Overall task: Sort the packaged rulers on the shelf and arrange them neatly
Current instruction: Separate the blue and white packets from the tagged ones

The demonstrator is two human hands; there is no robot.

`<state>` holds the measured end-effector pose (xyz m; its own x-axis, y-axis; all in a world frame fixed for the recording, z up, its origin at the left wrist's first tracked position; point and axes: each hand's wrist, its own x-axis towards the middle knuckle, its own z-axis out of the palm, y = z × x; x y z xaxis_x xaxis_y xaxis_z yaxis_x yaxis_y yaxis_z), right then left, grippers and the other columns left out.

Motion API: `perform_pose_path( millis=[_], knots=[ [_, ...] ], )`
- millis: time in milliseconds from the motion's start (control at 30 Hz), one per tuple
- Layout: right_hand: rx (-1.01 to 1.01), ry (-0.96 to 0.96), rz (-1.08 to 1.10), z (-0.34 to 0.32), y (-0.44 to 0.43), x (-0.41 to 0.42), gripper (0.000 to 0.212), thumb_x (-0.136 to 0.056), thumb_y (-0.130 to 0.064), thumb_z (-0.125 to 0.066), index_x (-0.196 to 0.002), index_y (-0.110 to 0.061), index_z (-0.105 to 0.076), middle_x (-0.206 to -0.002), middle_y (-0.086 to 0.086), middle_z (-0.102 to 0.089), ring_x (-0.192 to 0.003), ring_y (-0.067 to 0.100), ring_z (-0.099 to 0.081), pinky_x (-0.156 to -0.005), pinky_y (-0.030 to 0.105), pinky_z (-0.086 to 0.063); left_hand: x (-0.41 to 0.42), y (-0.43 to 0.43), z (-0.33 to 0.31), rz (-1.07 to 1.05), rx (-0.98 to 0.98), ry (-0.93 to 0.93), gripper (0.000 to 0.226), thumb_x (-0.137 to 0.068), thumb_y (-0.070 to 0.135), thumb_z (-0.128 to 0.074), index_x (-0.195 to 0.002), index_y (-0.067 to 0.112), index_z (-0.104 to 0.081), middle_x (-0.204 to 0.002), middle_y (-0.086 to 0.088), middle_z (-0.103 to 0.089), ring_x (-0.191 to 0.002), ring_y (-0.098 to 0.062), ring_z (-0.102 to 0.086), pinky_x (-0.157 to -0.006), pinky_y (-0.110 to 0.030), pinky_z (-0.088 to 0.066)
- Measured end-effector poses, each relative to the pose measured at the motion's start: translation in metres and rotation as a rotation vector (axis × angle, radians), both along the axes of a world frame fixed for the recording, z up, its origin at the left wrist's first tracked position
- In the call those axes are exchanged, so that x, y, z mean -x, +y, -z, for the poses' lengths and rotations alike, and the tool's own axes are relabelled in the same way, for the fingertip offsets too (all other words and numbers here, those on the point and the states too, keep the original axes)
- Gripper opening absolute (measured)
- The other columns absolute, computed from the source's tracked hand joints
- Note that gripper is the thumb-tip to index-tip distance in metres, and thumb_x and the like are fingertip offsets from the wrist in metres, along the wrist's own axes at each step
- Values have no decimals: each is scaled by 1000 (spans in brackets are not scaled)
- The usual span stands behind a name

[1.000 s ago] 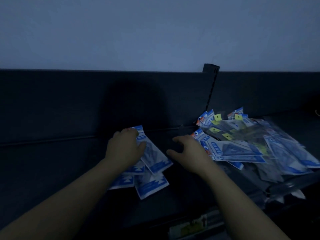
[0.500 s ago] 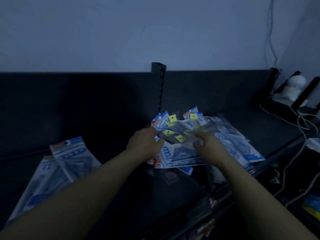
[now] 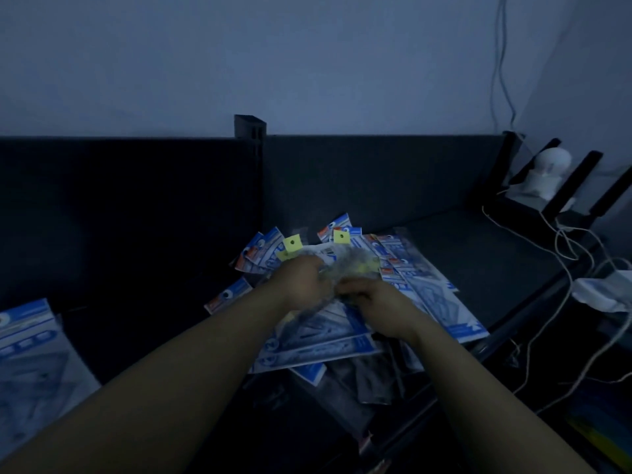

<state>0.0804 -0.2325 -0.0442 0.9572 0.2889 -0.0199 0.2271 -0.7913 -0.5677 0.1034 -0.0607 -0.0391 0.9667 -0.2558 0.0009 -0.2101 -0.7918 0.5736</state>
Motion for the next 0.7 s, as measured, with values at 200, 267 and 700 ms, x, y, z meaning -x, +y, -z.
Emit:
perform_pose_path(
  millis=[200, 267, 700],
  knots=[
    [-134, -36, 247, -10, -19, -3, 38, -95, -3, -37, -120, -13, -64, -98, 1, -61, -79, 15, -59, -55, 16, -44, -15, -5, 0, -8, -57, 113, 31, -81, 36, -70, -94, 9, -66, -89, -3, -65, -81, -18, -60, -64, -28, -45],
    [-100, -28, 212, -10, -24, -7, 32, -94, -4, -41, -106, -17, -68, -89, 3, -65, -74, 18, -60, -56, 23, -45, -17, -1, -5, -15, -72, 129, 22, -84, 30, -68, -86, 9, -62, -81, -1, -59, -75, -16, -56, -57, -25, -40],
    [317, -15, 119, -15, 10, -30, 37, -87, -46, -58, -85, -10, -51, -91, 7, -52, -88, 25, -51, -75, 34, -43, 4, 73, -11, -266, 154, 109, 33, -94, 16, -55, -123, 2, -57, -123, -15, -60, -93, -20, -55, -70, -25, -41]
  ],
)
